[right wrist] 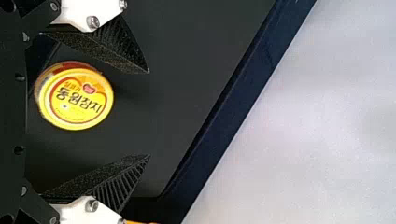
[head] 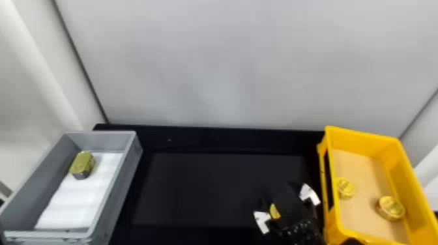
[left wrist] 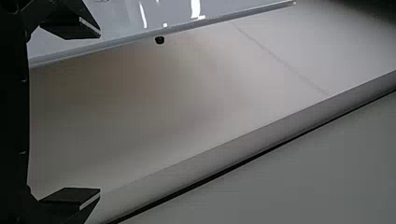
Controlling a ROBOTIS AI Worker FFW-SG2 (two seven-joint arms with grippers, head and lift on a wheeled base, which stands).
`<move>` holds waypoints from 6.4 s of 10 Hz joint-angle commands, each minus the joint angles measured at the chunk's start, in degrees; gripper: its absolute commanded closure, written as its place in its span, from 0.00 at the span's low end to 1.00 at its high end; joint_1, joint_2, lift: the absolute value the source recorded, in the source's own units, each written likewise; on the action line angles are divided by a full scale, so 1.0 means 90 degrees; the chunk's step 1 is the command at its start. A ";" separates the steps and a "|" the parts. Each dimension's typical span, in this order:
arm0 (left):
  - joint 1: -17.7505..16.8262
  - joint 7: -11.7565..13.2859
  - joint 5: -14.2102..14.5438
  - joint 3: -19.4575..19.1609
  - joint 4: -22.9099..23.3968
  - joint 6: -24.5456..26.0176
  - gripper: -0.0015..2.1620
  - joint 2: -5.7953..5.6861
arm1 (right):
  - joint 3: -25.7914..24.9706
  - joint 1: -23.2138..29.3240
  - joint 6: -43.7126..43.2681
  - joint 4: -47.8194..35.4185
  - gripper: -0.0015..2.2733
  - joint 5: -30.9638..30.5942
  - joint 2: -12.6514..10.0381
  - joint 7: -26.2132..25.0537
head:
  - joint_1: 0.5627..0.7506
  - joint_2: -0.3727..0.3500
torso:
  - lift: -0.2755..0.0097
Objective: Pick up the round yellow can and place it in the yellow rectangular box
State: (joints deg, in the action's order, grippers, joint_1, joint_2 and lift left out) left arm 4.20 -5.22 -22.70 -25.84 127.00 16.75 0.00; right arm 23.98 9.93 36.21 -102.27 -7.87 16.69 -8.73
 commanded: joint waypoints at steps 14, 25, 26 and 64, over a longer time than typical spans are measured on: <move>0.0003 0.0032 -0.0017 -0.0119 0.0010 -0.0112 0.04 0.0017 | -0.0016 0.0509 -0.0096 -0.0687 0.10 0.4088 0.0675 -0.2917 | 0.70 0.53 | 0.77; -0.0007 0.0042 -0.0026 -0.0109 0.0020 -0.0161 0.04 0.0017 | 0.0082 0.0108 0.0178 -0.0482 0.09 0.4381 0.0665 -0.3122 | 0.70 0.53 | 0.77; -0.0007 0.0042 -0.0026 -0.0090 0.0020 -0.0161 0.04 0.0017 | 0.0101 0.0040 0.0129 -0.0414 0.09 0.4381 0.0655 -0.3054 | 0.70 0.53 | 0.77; 0.0012 0.0042 -0.0056 -0.0129 0.0010 -0.0190 0.04 0.0017 | 0.0023 -0.0498 0.0969 -0.1429 0.30 0.3570 0.0626 -0.2878 | 0.70 0.53 | 0.77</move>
State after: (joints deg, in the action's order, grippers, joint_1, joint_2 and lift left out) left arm 4.27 -4.83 -23.20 -26.93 127.18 14.90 0.00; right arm 24.92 5.74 43.50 -113.13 26.13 22.47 -34.58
